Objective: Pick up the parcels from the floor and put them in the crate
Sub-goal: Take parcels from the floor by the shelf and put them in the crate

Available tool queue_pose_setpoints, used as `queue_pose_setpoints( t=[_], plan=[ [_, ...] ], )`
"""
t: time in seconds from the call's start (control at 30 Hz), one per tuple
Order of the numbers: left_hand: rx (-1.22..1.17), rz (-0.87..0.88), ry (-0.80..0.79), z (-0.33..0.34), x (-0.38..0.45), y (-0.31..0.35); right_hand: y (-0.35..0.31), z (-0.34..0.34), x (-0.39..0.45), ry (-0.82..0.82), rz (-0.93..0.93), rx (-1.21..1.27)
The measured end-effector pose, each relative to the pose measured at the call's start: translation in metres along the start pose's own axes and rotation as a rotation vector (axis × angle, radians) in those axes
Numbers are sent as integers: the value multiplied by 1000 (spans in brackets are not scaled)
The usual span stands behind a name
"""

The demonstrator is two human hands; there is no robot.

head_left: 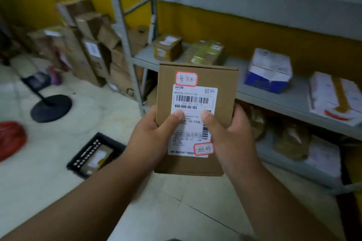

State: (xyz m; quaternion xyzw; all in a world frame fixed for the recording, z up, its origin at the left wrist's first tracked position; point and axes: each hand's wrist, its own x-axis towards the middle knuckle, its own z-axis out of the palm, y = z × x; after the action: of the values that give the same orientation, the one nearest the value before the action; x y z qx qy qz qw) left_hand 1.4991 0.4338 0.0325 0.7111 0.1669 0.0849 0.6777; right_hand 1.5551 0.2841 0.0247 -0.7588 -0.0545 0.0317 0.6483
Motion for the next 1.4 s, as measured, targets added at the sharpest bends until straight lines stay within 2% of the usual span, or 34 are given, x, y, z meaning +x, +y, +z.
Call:
queue_pose_setpoints(
  t=[0.17,0.27,0.37,0.5,0.6,0.67,0.87,1.1,1.23,1.33,1.4],
  plan=[
    [-90,-71,234,-123,-1,-8,-21,129,1,-246,-103,-31],
    [-137,-56,440,-159,6,-24,-24,174,12,-383,-154,-113],
    [-130,-61,621,-171,17,-43,-14,206,30,-450,-184,-197],
    [-78,-105,685,-184,48,-62,10,233,63,-474,-153,-333],
    [116,-119,713,-197,81,-64,27,248,97,-524,-114,-400],
    [227,-135,711,-202,106,-63,35,262,121,-537,-120,-366],
    [303,-158,664,-226,166,-71,46,312,171,-550,-93,-355],
    [174,-226,619,-312,211,-85,40,391,186,-414,12,-378],
    [178,-238,431,-374,241,-107,49,446,185,-232,-19,-413],
    [245,-240,272,-418,257,-122,61,486,168,-54,52,-423],
    [282,-252,196,-444,264,-129,63,508,157,-10,114,-453]
  ],
)
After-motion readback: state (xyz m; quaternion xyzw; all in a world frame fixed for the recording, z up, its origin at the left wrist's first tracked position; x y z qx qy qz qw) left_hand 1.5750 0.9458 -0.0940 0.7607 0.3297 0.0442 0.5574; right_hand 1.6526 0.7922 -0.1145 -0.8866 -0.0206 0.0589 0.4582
